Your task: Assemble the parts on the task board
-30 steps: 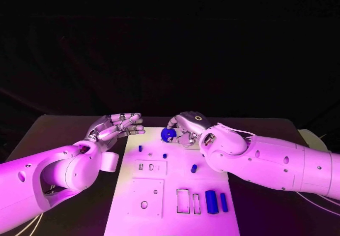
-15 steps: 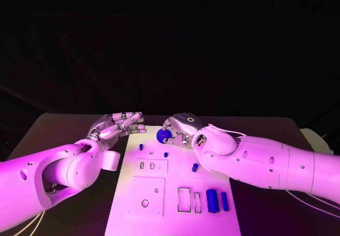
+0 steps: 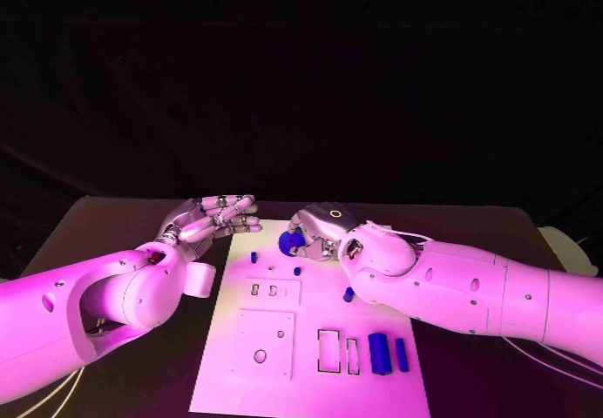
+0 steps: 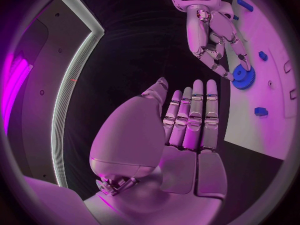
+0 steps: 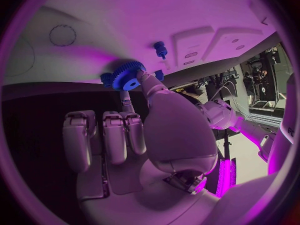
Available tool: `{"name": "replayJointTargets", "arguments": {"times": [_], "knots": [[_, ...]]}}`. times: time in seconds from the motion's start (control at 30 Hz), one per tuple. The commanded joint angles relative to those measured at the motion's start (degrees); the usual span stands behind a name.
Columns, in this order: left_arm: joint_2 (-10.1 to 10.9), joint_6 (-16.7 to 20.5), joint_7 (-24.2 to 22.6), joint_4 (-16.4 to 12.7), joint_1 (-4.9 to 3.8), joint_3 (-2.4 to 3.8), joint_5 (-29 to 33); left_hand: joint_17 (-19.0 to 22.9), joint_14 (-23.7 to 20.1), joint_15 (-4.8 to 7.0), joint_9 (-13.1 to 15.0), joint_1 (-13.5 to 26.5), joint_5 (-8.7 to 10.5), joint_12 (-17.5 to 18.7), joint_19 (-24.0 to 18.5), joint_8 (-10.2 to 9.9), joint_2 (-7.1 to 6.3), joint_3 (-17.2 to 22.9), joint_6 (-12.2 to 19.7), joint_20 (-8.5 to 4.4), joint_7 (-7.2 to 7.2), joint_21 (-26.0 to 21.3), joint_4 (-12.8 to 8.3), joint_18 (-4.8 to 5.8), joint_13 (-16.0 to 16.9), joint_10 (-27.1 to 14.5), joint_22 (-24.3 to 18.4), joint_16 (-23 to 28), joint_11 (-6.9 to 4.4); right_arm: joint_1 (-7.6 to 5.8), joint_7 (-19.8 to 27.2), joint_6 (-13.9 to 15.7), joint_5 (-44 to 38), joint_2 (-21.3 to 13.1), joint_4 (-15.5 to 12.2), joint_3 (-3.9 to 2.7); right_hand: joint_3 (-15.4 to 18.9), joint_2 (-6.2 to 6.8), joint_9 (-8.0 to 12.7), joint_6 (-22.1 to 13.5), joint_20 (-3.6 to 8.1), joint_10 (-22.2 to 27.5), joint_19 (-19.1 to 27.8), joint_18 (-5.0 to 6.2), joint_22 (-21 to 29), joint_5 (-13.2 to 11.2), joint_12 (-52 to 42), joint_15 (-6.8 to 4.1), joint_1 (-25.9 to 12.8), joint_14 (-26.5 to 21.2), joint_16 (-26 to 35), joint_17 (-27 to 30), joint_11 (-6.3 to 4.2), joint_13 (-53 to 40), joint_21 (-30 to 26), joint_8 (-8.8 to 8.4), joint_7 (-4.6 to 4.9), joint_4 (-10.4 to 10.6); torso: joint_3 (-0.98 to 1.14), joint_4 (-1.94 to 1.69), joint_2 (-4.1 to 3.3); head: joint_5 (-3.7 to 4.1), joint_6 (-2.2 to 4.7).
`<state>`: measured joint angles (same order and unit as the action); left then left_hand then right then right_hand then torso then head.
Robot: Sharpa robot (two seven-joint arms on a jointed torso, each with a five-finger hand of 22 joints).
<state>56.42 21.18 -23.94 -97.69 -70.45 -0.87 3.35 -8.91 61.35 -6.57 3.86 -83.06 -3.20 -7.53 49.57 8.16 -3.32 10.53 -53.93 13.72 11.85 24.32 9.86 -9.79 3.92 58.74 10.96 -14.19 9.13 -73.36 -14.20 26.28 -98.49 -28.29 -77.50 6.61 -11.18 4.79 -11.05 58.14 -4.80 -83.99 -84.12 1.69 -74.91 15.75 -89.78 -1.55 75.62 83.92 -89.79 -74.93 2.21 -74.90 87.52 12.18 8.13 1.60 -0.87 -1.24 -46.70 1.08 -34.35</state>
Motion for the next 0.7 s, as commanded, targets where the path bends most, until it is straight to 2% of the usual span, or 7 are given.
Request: {"name": "replayJointTargets", "arguments": {"times": [0.03, 0.33, 0.43, 0.5, 0.67, 0.7], "knots": [[-0.03, -0.77, -0.43, -0.13, -0.07, 0.04, -0.32, -0.09, -0.12, -0.07, -0.07, 0.03, 0.13, 0.19, -0.33, -0.29, 0.49, 0.15, -0.23, 0.1, 0.18, 0.4, -0.34, -0.64, -0.1, 0.11, -0.06, 0.23, 0.11, 0.05, -0.28, -1.22, -0.97, 0.16, 0.33, -0.02, -0.31, 0.02, -0.09, 2.1, 0.28, -6.01, -3.86, -0.92, -12.66, 0.35, -0.22, -0.24, -0.48, 6.08, -0.21, -15.07, -0.24, -15.1, 0.35, 0.34, -1.77, 0.05, -0.03, 0.08, 0.02, -0.05, -0.07], [-0.01, -0.76, -0.42, -0.14, -0.07, 0.04, -0.32, -0.09, -0.12, -0.07, -0.07, 0.03, 0.13, 0.19, -0.33, -0.29, 0.49, 0.15, -0.23, 0.1, 0.18, 0.4, -0.34, -0.64, -0.1, 0.11, -0.06, 0.23, 0.11, 0.1, -0.36, -1.57, -1.21, 0.35, 0.88, -0.01, -0.46, 0.4, 0.08, 1.8, 0.21, -6.01, -3.84, -0.92, -12.65, 0.2, -0.22, -0.13, -1.07, 6.08, -0.21, -15.07, -0.09, -15.1, 0.33, -0.13, -1.57, 0.21, -0.02, 0.04, 0.08, -0.16, -0.17], [0.01, -0.74, -0.42, -0.14, -0.07, 0.04, -0.32, -0.09, -0.12, -0.07, -0.07, 0.03, 0.13, 0.19, -0.33, -0.29, 0.49, 0.15, -0.23, 0.1, 0.18, 0.4, -0.34, -0.64, -0.1, 0.11, -0.06, 0.23, 0.11, 0.11, -0.2, -1.66, -1.17, 0.47, 1.08, 0.0, -0.39, 1.12, 0.57, 0.4, -0.02, -5.97, -3.81, -0.91, -12.63, -0.14, -0.19, 0.25, -2.11, 6.08, -0.21, -15.07, 0.43, -15.05, 0.29, -1.4, -0.93, 0.61, -0.03, 0.06, 0.12, -0.22, -0.17], [0.02, -0.74, -0.41, -0.14, -0.07, 0.04, -0.32, -0.09, -0.12, -0.07, -0.07, 0.03, 0.13, 0.19, -0.33, -0.29, 0.49, 0.15, -0.23, 0.1, 0.18, 0.4, -0.34, -0.64, -0.1, 0.11, -0.06, 0.23, 0.11, 0.11, -0.08, -1.71, -1.08, 0.57, 1.21, 0.0, 0.22, 2.07, 1.09, -1.27, -0.34, -5.68, -3.8, -0.91, -12.64, -0.31, 0.06, 0.73, -3.33, 6.08, -0.21, -15.07, 1.04, -14.71, 0.28, -2.78, -0.22, 1.12, -0.02, 0.07, 0.1, -0.17, -0.15], [0.05, -0.74, -0.4, -0.17, -0.07, 0.04, -0.32, -0.09, -0.12, -0.07, -0.07, 0.03, 0.13, 0.19, -0.33, -0.29, 0.49, 0.15, -0.23, 0.1, 0.18, 0.4, -0.34, -0.64, -0.1, 0.11, -0.06, 0.23, 0.11, 0.11, 0.0, -1.63, -0.82, 0.67, 1.41, 0.02, 2.32, 3.51, 2.25, -5.5, -1.29, -4.79, -3.53, -0.81, -12.37, 1.34, 0.8, 1.66, -5.86, 6.08, -0.21, -15.07, 2.0, -13.71, -0.02, -6.39, 0.73, 2.76, -0.02, 0.04, 0.08, -0.14, -0.03], [0.06, -0.74, -0.39, -0.17, -0.07, 0.04, -0.32, -0.09, -0.12, -0.07, -0.07, 0.03, 0.13, 0.19, -0.33, -0.29, 0.49, 0.15, -0.23, 0.1, 0.18, 0.4, -0.34, -0.64, -0.1, 0.11, -0.06, 0.23, 0.11, 0.11, -0.02, -1.61, -0.78, 0.63, 1.4, 0.02, 2.59, 3.61, 2.33, -5.73, -1.4, -4.74, -3.52, -0.81, -12.36, 1.52, 0.84, 1.74, -6.1, 6.08, -0.21, -15.07, 2.09, -13.65, -0.04, -6.68, 0.82, 3.05, -0.03, 0.04, 0.07, -0.14, -0.02]]}}
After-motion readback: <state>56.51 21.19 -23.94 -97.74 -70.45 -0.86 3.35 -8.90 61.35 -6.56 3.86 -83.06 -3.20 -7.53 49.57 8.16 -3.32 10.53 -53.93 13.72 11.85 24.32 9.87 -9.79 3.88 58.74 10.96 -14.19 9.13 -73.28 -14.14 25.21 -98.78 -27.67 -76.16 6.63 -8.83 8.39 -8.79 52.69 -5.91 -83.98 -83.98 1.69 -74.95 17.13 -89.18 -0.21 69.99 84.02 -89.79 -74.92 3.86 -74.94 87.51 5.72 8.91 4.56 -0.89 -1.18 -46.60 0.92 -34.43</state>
